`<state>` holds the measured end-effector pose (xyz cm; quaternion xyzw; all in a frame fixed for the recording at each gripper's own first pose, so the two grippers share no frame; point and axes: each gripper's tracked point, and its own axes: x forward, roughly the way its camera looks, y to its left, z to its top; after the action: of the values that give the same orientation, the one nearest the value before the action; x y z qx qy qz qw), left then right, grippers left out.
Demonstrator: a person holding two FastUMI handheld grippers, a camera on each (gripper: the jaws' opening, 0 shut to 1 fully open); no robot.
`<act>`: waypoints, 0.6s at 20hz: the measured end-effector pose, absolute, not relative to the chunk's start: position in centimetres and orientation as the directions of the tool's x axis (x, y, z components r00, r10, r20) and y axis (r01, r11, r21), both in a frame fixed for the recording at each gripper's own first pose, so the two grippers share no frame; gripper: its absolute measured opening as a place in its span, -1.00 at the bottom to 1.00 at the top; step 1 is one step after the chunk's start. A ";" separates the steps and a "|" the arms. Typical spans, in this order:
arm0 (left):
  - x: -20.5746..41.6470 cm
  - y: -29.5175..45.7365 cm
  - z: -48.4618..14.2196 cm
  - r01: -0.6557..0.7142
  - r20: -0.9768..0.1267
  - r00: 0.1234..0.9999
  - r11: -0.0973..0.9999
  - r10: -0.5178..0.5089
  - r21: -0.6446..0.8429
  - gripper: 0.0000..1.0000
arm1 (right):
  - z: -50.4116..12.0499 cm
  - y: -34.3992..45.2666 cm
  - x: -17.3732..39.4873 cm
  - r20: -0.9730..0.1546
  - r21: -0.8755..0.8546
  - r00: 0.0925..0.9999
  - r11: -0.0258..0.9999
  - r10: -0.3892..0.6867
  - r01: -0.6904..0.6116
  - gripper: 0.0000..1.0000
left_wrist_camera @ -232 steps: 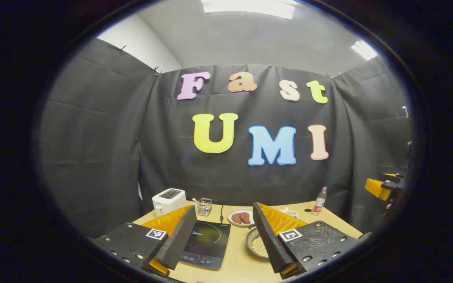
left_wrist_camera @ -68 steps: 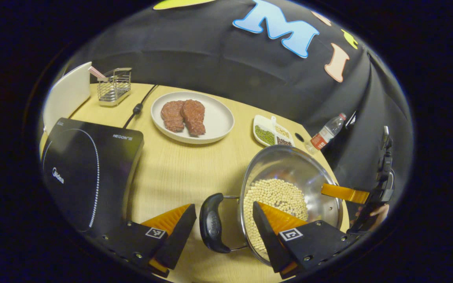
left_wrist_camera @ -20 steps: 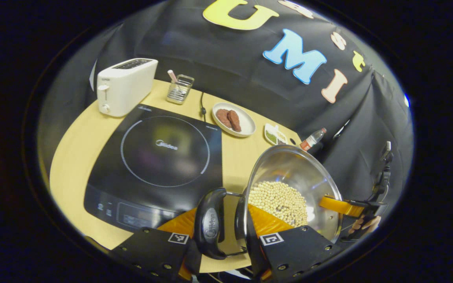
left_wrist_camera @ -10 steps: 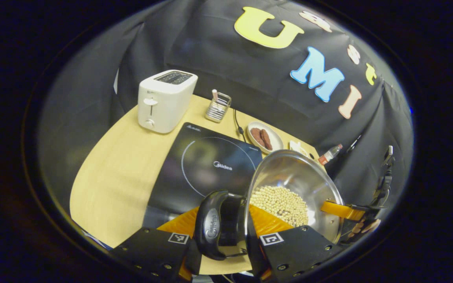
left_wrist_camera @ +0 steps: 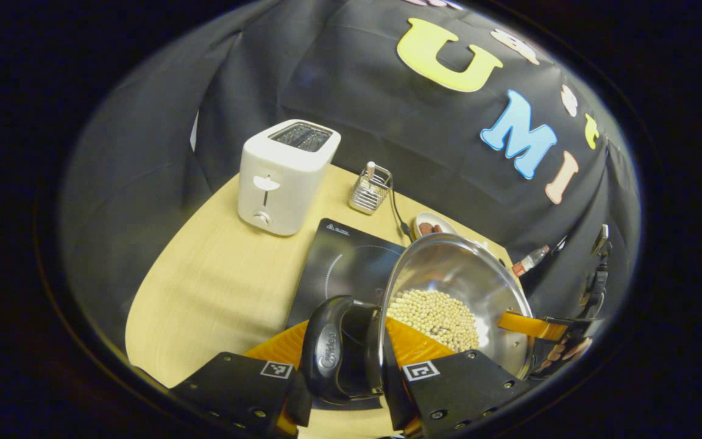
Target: First push the handle of the pot to place it horizontally, then grasp the pot with both hands and set it on the induction cooktop.
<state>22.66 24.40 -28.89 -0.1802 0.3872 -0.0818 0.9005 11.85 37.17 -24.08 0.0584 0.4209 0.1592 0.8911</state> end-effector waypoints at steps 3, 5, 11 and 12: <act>24.9 24.9 -29.5 0.020 -0.671 0.684 0.926 -0.287 -0.376 0.00 | -24.8 38.2 13.7 -0.737 0.252 0.587 0.942 0.334 -0.219 0.11; 26.5 25.1 -30.0 0.024 -0.673 0.682 0.929 -0.286 -0.370 0.01 | -24.9 38.3 14.5 -0.738 0.256 0.586 0.943 0.333 -0.214 0.05; 30.6 25.0 -31.6 0.032 -0.661 0.695 0.930 -0.284 -0.366 0.00 | -26.0 39.1 18.7 -0.739 0.252 0.589 0.945 0.326 -0.207 0.04; 31.2 24.9 -31.7 0.034 -0.658 0.697 0.930 -0.285 -0.366 0.07 | -26.2 39.3 19.2 -0.735 0.247 0.595 0.946 0.325 -0.211 0.04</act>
<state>31.19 24.94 -31.70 -0.1654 0.3791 -0.0878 0.9062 19.21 39.32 -26.18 0.0670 0.4240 0.1503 0.8906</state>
